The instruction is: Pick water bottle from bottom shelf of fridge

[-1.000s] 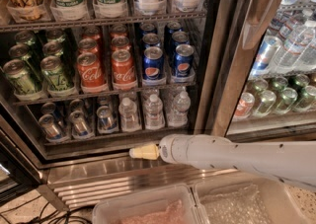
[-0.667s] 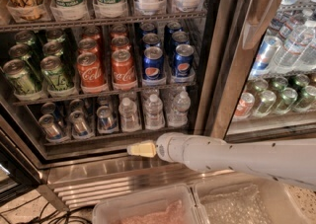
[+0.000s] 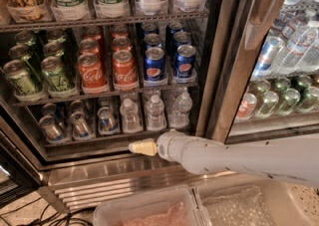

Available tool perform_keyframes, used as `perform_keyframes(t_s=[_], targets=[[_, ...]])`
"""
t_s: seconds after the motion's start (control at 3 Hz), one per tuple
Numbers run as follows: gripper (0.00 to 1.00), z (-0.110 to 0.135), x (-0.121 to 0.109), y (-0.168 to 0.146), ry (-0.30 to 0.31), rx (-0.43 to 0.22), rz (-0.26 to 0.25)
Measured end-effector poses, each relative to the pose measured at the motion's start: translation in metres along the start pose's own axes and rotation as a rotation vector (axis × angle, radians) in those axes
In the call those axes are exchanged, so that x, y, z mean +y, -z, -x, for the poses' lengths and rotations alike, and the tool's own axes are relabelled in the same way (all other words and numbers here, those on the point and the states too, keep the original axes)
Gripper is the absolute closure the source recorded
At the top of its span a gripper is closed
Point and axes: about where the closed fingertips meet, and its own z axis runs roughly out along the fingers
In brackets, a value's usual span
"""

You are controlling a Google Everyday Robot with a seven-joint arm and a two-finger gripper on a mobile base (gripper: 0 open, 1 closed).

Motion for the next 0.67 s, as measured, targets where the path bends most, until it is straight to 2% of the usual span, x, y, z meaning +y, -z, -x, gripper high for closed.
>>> perform_keyframes(t_s=[0.67], targets=[[0.0, 0.0138, -0.0117, -0.0051, 0.032, -0.055, -0.037]])
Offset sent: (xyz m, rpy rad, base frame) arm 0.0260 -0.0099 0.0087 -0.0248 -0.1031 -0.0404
